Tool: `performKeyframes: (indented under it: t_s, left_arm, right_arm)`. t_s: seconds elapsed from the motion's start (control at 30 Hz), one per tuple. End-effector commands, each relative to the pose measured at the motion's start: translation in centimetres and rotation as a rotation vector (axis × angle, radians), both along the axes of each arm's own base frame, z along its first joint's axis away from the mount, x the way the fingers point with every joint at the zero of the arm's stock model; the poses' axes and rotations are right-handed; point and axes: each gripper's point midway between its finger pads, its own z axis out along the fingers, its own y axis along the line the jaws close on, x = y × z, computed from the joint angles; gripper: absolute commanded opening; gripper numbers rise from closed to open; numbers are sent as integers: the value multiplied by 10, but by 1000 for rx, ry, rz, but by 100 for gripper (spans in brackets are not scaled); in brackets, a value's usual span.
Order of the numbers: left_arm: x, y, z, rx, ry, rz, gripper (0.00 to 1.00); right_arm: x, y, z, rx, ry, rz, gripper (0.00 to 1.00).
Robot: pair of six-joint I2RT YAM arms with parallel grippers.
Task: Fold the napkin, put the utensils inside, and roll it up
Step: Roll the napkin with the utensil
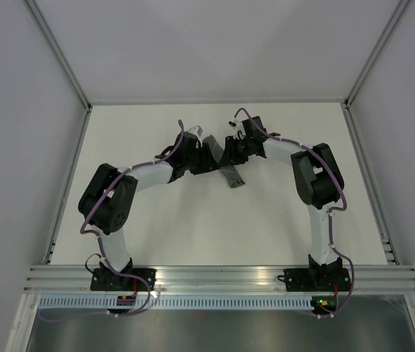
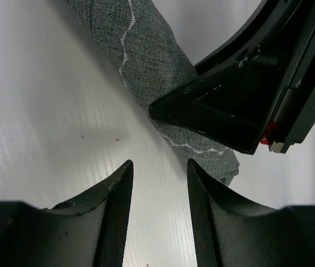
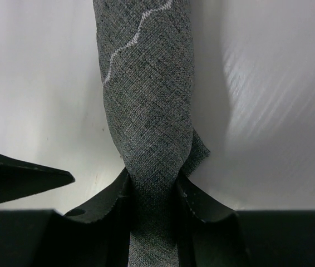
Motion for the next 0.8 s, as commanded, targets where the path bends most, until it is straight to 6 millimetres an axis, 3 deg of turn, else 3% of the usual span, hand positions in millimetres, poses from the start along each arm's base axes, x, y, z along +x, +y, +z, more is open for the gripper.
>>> performKeyframes:
  t_s: [0.0, 0.37, 0.5, 0.77]
  left_arm:
    - [26, -8, 18, -28, -34, 92, 48]
    - [23, -28, 12, 77, -73, 49, 50]
    - [11, -18, 2, 180, -72, 86, 52]
    - [1, -27, -10, 180, -98, 112, 60]
  right_arm:
    - [-23, -22, -74, -127, 205, -134, 14]
    - [-15, -17, -77, -83, 222, -214, 14]
    - [-9, -17, -77, -69, 223, -241, 14]
    - [-5, -16, -77, -53, 221, -267, 15]
